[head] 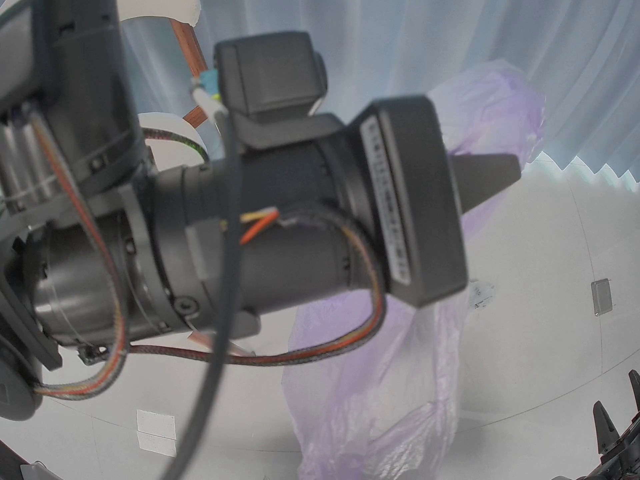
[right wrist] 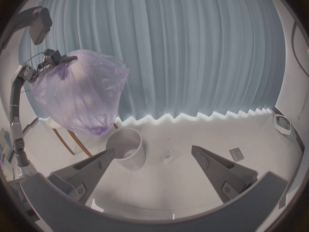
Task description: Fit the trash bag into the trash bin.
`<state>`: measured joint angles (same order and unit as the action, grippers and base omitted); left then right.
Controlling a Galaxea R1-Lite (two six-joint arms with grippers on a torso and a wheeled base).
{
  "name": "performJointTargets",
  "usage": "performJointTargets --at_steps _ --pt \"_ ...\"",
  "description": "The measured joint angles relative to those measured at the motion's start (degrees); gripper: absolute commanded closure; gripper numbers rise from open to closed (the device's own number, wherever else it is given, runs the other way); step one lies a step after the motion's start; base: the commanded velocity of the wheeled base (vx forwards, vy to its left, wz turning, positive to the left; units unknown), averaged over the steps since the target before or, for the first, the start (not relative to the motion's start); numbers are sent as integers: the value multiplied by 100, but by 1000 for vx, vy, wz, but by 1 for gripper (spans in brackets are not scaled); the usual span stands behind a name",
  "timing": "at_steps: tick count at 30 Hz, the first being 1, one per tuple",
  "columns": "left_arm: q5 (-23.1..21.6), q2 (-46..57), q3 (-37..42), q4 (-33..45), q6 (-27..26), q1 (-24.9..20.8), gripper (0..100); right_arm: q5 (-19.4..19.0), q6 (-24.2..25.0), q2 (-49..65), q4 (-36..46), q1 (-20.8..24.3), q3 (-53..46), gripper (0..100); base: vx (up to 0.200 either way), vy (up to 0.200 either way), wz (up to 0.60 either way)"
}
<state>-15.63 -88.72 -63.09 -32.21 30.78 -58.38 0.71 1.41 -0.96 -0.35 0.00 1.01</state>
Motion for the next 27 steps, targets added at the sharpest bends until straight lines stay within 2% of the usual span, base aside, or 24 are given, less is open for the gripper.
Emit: performJointTargets --at_steps 12,27 --pt "-497 -494 168 -745 -11 697 100 0 -2 0 0 0 0 0 0 0 0" --pt "-552 -1185 154 -1549 -11 814 100 2 0 0 -2 0 0 0 0 0 0"
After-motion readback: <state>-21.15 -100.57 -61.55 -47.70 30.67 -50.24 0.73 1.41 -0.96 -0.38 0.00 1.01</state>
